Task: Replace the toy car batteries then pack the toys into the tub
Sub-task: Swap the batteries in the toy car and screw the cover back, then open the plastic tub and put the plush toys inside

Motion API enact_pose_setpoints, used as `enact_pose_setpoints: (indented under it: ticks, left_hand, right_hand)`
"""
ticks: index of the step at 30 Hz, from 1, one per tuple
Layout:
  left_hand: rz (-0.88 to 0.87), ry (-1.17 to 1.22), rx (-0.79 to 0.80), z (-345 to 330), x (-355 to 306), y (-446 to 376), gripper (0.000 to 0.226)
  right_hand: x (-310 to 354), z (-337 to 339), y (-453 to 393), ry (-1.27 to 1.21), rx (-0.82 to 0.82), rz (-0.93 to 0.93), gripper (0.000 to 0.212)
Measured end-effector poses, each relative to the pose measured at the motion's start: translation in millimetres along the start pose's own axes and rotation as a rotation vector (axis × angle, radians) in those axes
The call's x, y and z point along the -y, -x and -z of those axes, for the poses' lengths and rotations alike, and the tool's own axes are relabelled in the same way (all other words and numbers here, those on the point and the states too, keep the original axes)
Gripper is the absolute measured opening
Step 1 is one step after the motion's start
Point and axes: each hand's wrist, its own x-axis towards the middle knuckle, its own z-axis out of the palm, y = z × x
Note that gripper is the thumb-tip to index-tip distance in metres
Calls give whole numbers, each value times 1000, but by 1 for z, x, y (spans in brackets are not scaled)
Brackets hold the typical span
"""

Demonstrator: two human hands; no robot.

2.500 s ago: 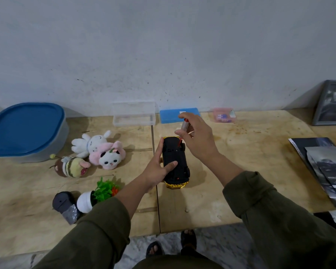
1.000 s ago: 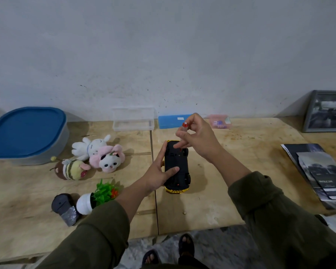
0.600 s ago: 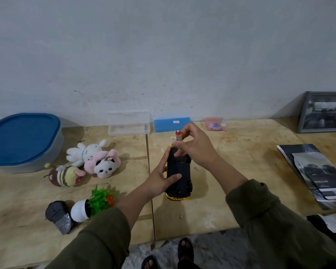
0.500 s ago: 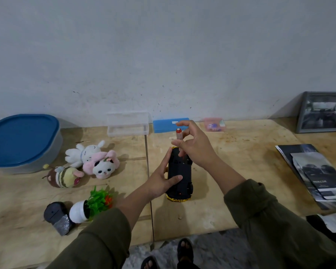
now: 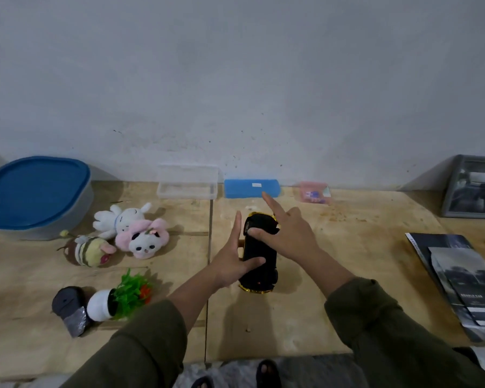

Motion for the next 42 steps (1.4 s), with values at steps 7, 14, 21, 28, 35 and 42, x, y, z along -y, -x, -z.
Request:
enact_pose_setpoints:
  ticks: [7,14,21,28,35,42]
  left_hand:
    - [30,-84,-81,-28,-26,-23,126]
    - [221,311,-122,-33,-28,-35,100]
    - [360,106,-356,-53,-2,-31,110]
    - [372,-388,-778,-94,42,-18,128]
    - [474,-442,-783,-107,54,-21,127]
    - [566,-494,-696,-101,55,-25,130]
  right_hand:
    - [-28,2,-33,-12,63,38,91]
    - [-58,16,-46,-771,177,14,84]
    - [-88,-7,-55,-603,361,62,69]
    - [-98,-54,-62,-261,457,205,56]
    - [-103,-76,-60,-160,474,265,51]
    - [-104,-70,-69,-100,467,255,55]
